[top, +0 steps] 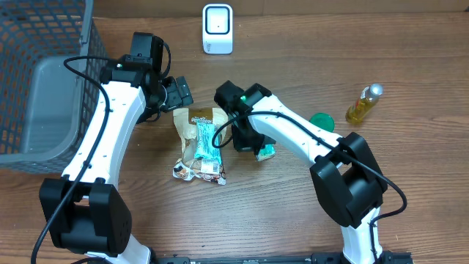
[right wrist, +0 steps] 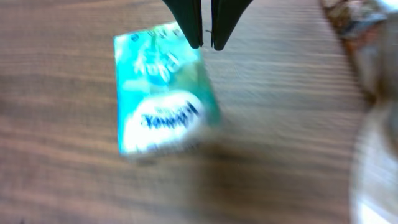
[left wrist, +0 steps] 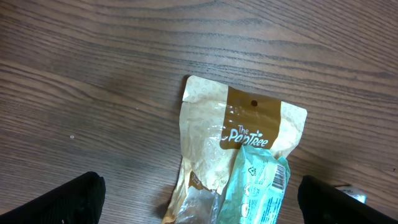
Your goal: Scan the item barcode
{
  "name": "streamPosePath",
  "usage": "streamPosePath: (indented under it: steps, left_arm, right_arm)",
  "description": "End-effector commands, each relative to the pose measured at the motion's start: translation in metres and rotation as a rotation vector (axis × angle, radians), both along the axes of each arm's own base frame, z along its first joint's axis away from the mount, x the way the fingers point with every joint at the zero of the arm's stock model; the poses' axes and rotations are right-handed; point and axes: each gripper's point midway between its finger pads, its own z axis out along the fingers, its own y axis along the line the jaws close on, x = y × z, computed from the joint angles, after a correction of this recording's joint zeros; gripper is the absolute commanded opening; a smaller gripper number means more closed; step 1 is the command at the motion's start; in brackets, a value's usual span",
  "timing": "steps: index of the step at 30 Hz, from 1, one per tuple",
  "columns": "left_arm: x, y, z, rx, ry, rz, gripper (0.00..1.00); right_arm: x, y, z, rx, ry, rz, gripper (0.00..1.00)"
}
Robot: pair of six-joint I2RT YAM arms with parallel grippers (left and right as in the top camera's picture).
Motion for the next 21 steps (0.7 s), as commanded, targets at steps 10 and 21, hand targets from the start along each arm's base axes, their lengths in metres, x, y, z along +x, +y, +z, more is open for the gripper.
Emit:
streamPosePath:
  steps: [10,21]
  left_arm:
    - [0.004,-0.001,0.004,0.002,-0.014,-0.012,1.0]
    - [0.004,-0.001,0.004,0.002,-0.014,-0.012,1.0]
  right_arm:
    - [0.081,-0.058,0.016,-0.031,-0.269,-0.381,0.04]
    - [0.082,-0.075,-0.003,0.057,-0.18,-0.489,0.04]
